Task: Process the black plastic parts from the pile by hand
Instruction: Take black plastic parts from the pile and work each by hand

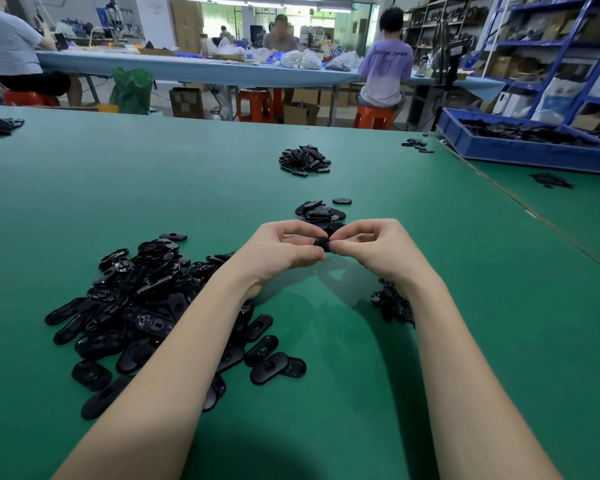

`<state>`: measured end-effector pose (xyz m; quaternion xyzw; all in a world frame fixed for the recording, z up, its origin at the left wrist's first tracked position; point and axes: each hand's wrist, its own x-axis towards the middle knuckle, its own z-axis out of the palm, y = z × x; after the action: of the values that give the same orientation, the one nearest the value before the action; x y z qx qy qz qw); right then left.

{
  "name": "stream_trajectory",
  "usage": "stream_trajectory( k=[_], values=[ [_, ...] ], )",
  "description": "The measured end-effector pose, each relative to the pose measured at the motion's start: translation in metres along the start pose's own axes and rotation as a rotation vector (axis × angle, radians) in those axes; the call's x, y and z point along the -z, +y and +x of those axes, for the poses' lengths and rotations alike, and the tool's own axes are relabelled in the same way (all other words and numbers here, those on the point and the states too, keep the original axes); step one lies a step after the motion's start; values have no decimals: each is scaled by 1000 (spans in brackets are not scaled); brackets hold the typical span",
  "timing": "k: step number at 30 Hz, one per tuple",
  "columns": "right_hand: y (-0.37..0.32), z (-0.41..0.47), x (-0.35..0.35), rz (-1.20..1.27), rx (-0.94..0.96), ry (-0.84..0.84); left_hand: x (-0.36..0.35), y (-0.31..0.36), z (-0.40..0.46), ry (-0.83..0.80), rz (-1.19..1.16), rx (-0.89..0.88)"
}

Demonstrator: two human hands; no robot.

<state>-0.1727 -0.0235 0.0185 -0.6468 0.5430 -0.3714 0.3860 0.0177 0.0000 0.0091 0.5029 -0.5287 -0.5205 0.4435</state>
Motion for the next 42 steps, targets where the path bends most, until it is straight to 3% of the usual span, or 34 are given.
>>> stream_trajectory(
  k=[21, 42],
  values=[
    [7, -1, -8, 75, 9, -63, 0, 0, 1, 21, 30, -2],
    [9, 4, -15, 8, 24, 36, -15, 3, -2, 109, 81, -7]
  ],
)
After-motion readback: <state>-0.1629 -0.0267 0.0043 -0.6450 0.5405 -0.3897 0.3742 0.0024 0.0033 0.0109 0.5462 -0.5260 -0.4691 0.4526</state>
